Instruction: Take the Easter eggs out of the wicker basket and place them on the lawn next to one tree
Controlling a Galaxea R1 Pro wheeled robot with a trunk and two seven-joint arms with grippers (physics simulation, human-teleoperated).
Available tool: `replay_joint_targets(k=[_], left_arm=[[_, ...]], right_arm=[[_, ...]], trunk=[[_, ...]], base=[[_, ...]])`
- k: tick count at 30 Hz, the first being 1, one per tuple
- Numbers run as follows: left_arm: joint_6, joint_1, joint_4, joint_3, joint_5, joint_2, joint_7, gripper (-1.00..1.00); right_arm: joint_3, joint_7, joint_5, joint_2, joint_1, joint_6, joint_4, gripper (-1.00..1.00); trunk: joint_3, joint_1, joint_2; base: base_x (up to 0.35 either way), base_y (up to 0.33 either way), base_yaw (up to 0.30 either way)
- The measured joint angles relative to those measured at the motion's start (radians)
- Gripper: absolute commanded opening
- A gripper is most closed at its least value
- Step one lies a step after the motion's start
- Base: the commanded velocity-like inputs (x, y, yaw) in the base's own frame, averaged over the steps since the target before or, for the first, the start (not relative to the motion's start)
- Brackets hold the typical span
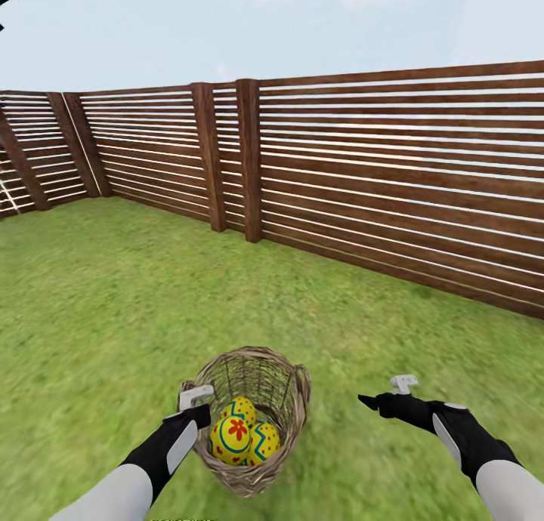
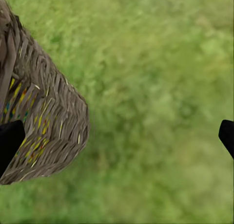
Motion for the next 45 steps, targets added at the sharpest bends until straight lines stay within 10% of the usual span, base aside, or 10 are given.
replay_joint_targets(k=[45], left_arm=[[0.000, 0.000, 0.000, -0.001, -0.001, 0.003, 0.000, -1.00]], right_arm=[[0.000, -0.003, 0.000, -0.001, 0.000, -0.002, 0.011, 1.00]], trunk=[[0.141, -0.173, 0.315]], base=[[0.000, 0.000, 0.193]])
